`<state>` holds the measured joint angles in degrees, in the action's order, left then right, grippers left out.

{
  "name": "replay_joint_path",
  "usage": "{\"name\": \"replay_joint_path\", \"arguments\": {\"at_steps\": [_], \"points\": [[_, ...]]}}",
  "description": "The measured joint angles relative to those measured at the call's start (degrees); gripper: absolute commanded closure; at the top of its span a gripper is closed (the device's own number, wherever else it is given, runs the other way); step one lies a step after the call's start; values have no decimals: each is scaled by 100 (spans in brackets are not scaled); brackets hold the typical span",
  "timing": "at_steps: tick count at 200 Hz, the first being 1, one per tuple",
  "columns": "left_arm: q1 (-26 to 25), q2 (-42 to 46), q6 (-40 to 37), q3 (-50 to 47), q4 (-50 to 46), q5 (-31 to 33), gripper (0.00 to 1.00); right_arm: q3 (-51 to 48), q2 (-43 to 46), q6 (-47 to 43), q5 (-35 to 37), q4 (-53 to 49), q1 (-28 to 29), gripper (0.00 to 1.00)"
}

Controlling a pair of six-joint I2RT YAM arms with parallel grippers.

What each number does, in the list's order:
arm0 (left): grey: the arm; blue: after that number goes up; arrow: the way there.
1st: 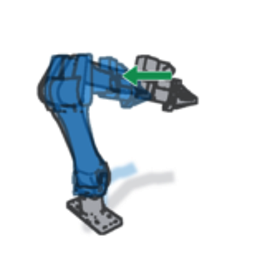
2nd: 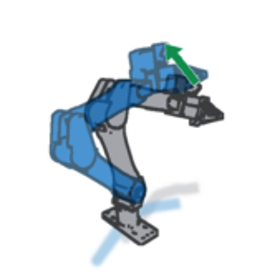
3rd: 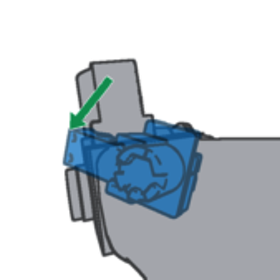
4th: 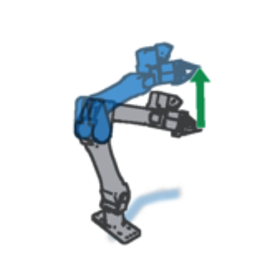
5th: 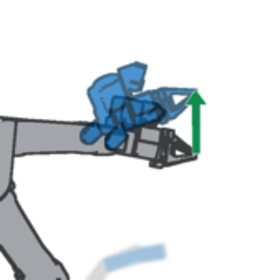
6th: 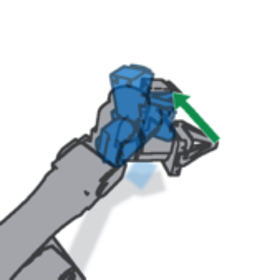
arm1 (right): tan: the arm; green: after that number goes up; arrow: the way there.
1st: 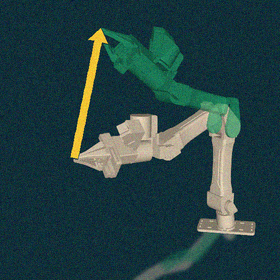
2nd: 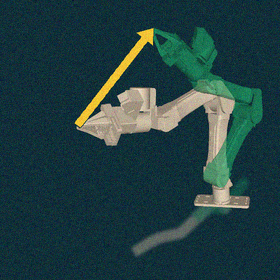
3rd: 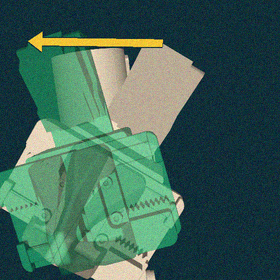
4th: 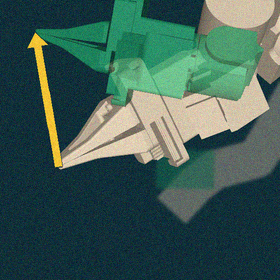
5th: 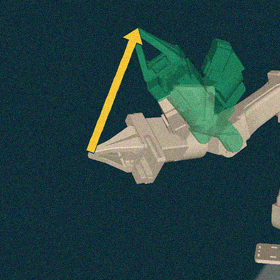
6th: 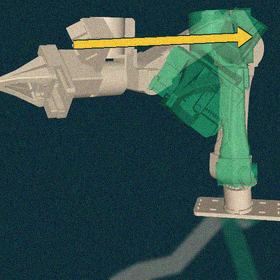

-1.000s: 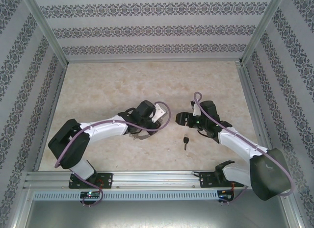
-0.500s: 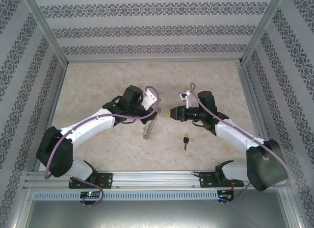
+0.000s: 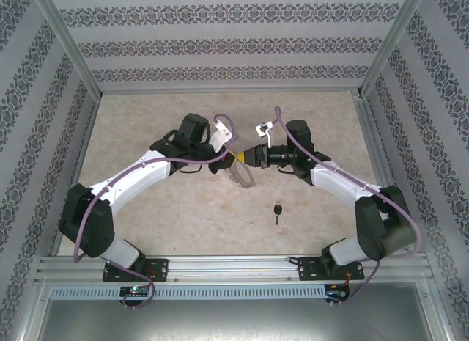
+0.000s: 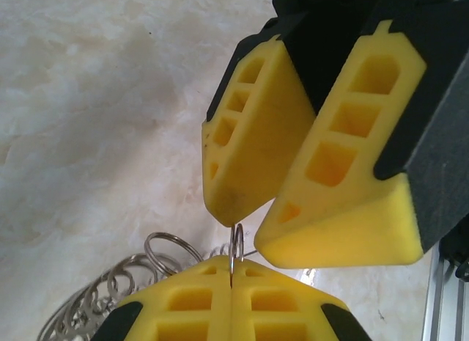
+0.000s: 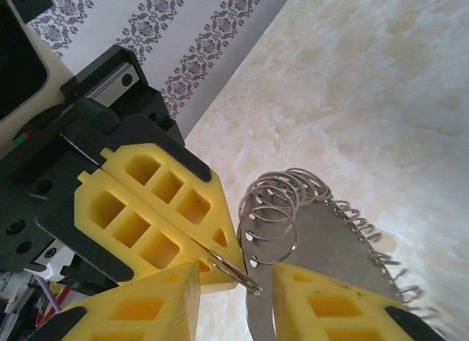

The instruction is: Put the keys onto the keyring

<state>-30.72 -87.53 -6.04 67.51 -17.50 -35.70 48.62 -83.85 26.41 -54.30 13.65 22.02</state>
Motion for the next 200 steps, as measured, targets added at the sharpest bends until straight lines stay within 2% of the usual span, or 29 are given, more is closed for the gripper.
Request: {"name": "replay_joint_path", "arguments": {"at_steps": [65, 128, 157, 165, 171, 200], "points": [[74, -66, 4, 52, -17, -326, 100, 13, -22, 63, -127, 120, -4, 76], [192, -59, 37, 57, -155, -667, 100, -39, 11, 79, -243, 295, -7, 100], [197, -24, 48, 57, -210, -763, 100, -42, 35, 83, -264, 341, -15, 100], [197, -2, 50, 57, -221, -765, 100, -50, 46, 85, -275, 374, -13, 82], [197, 17, 50, 57, -229, -767, 100, -61, 57, 103, -289, 382, -13, 75], [197, 157, 50, 57, -227, -785, 100, -168, 79, 105, -411, 420, -11, 72]]}}
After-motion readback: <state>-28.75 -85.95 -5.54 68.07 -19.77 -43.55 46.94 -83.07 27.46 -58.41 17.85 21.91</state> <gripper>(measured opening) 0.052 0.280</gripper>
